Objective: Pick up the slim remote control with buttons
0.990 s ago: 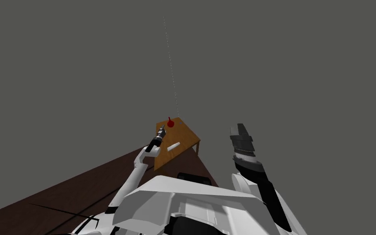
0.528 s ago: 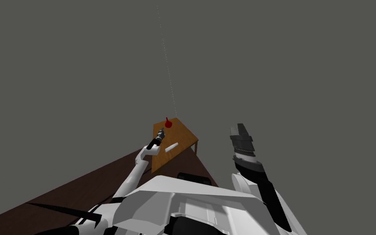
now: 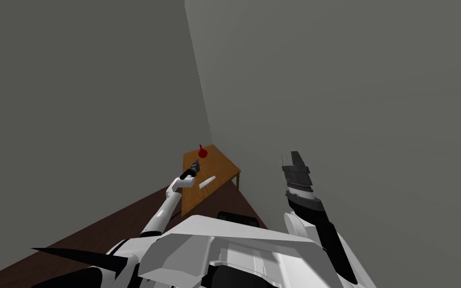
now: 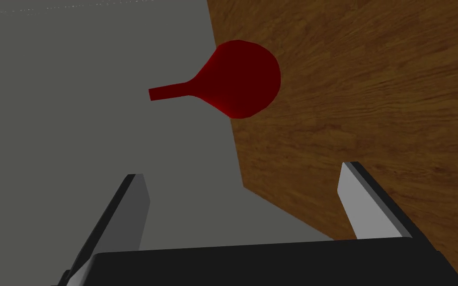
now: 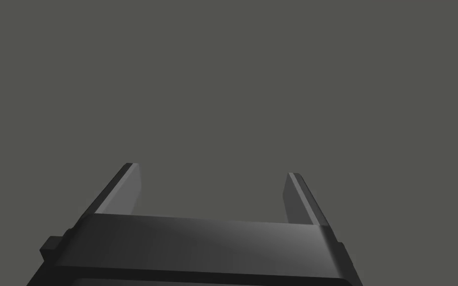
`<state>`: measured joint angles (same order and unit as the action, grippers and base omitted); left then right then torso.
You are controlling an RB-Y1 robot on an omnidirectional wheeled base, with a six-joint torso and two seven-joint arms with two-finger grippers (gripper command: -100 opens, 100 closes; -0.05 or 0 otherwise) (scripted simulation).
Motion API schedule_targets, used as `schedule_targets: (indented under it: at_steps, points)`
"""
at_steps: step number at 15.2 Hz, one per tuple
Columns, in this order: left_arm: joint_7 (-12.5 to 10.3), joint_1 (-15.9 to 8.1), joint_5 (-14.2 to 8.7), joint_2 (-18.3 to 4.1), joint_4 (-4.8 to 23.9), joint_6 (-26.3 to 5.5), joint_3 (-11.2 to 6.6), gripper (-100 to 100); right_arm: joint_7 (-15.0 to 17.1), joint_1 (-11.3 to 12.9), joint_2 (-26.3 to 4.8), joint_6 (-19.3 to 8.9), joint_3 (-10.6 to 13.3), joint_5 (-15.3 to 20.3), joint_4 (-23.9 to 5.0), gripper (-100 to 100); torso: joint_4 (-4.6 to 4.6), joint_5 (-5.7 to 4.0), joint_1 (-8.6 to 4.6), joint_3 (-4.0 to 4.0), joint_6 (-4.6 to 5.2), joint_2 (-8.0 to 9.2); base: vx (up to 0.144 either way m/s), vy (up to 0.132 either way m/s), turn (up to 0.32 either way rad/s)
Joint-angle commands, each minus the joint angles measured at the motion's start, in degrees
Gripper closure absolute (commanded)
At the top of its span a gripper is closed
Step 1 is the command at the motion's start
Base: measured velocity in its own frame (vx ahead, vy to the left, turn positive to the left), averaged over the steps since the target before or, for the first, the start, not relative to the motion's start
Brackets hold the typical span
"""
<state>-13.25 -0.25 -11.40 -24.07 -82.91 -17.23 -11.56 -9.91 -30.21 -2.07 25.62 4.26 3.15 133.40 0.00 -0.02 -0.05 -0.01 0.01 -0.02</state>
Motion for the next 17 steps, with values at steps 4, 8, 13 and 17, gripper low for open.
schedule_targets:
  at_steps: [4, 8, 13, 17]
  points:
    - [-1.2, -2.8, -1.0, -0.8, 5.9, -4.7, -0.72, -100, 0.0, 0.0, 0.0, 0.0, 0.0, 0.0, 0.0, 0, 0.00, 0.01, 0.01, 0.00, 0.01, 0.00, 0.002, -0.009, -0.069]
    - [-2.0, -4.5, -1.8, -1.4, 10.2, -7.8, -1.28, -100, 0.0, 0.0, 0.0, 0.0, 0.0, 0.0, 0.0, 0, -0.01, 0.01, 0.01, -0.01, 0.00, -0.02, 0.006, -0.009, -0.089]
    - [-3.7, -7.7, -3.5, -2.6, 17.3, -13.5, -2.38, -100, 0.0, 0.0, 0.0, 0.0, 0.0, 0.0, 0.0, 0, 0.00, 0.01, 0.01, -0.01, 0.01, -0.02, 0.007, -0.009, -0.106]
    - [-4.5, -9.3, -4.3, -3.2, 20.7, -16.9, -2.91, -100, 0.0, 0.0, 0.0, 0.0, 0.0, 0.0, 0.0, 0, -0.01, 0.01, 0.02, -0.02, 0.00, -0.02, 0.009, -0.005, -0.081]
